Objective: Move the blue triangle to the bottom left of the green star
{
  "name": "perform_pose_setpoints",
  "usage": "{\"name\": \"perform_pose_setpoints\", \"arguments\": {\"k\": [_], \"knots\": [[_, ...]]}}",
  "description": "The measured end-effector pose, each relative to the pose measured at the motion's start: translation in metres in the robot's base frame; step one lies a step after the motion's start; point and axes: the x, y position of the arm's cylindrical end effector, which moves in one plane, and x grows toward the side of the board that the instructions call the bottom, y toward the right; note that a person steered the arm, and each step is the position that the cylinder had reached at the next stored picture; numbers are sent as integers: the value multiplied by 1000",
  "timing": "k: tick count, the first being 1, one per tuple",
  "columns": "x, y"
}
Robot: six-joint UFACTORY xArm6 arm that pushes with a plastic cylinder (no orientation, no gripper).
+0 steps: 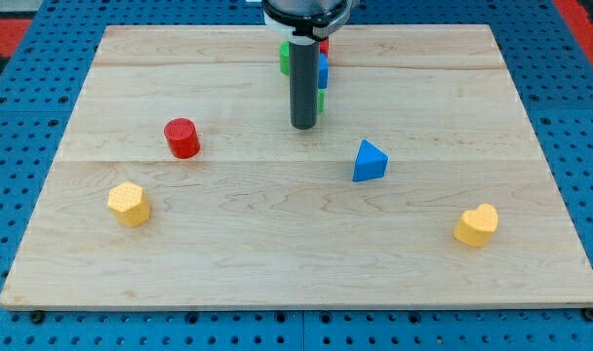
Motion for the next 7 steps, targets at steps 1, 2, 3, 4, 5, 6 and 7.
{"name": "perform_pose_setpoints", "arguments": {"k": [1,2,3,4,5,6,7], "knots": [[-20,0],[-11,-8],[8,29],[25,69],[34,104],[57,109],[100,98]]}}
